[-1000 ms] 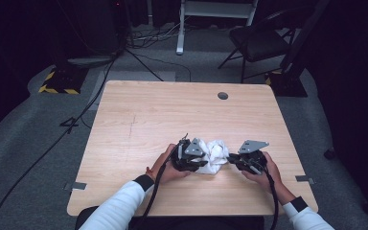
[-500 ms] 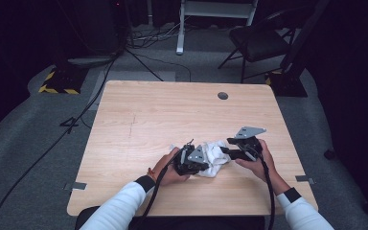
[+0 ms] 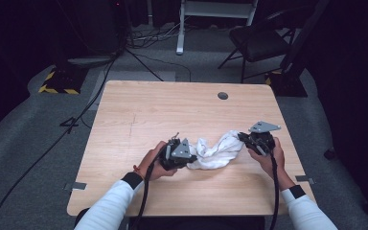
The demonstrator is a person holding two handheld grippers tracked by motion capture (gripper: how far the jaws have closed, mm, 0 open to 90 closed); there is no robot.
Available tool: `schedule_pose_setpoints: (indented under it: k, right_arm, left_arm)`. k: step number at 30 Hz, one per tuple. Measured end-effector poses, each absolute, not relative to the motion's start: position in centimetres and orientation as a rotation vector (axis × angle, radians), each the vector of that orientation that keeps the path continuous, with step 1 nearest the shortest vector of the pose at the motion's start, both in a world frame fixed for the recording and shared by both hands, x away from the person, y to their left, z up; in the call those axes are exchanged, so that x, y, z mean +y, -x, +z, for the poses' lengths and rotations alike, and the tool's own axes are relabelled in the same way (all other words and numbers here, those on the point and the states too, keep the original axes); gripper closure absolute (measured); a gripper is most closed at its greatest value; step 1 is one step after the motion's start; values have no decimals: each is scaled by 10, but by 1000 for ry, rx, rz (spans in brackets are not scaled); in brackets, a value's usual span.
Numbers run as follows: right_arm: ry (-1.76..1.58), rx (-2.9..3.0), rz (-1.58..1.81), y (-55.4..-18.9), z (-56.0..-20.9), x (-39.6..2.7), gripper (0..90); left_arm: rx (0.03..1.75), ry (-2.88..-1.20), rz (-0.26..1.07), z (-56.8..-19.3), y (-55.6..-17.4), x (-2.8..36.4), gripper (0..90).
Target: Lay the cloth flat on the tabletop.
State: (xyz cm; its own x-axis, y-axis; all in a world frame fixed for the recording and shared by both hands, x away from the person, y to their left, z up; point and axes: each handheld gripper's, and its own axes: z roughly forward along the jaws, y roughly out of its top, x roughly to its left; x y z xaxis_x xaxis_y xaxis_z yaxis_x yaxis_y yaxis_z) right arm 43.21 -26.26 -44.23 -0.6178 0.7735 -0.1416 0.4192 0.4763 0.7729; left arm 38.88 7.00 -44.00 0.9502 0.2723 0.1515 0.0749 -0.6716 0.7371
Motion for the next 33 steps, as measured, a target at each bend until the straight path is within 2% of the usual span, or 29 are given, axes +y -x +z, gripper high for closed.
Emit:
schedule_pose_setpoints:
  k: [5,9,14,18,22,23,24,26,28,30,31,32,33]
  right_arm:
    - [-1047,2175,1011,-427,-437,-278,874]
    - [-1081,2146,1016,-417,-435,-292,873]
    - [-1107,2241,943,-401,-447,-301,864]
    - [-1103,2355,850,-391,-460,-300,812]
    - [-1105,2380,818,-384,-465,-303,776]
    - [-1112,2365,823,-382,-464,-308,726]
    - [-1112,2365,823,-382,-464,-308,726]
    - [-1126,2316,879,-380,-458,-316,654]
    - [-1107,2295,929,-381,-452,-317,643]
    - [-1098,2291,944,-381,-450,-315,634]
    - [-1057,2304,964,-383,-446,-306,623]
    - [-1038,2313,958,-384,-446,-300,621]
    - [-1038,2313,958,-384,-446,-300,621]
  left_arm:
    - [335,-2211,371,-426,-403,92,883]
    - [341,-2183,375,-420,-399,102,883]
    - [264,-2307,276,-444,-362,98,882]
    - [269,-2362,206,-461,-336,99,874]
    - [302,-2337,174,-461,-325,106,836]
    - [310,-2327,184,-459,-322,108,777]
    - [325,-2320,205,-457,-320,110,777]
    - [353,-2281,247,-451,-323,114,697]
    - [381,-2269,270,-449,-327,114,625]
    - [407,-2247,279,-447,-340,114,601]
    - [429,-2244,297,-446,-347,112,530]
    - [452,-2247,314,-446,-356,109,500]
    - [463,-2251,303,-446,-366,106,500]
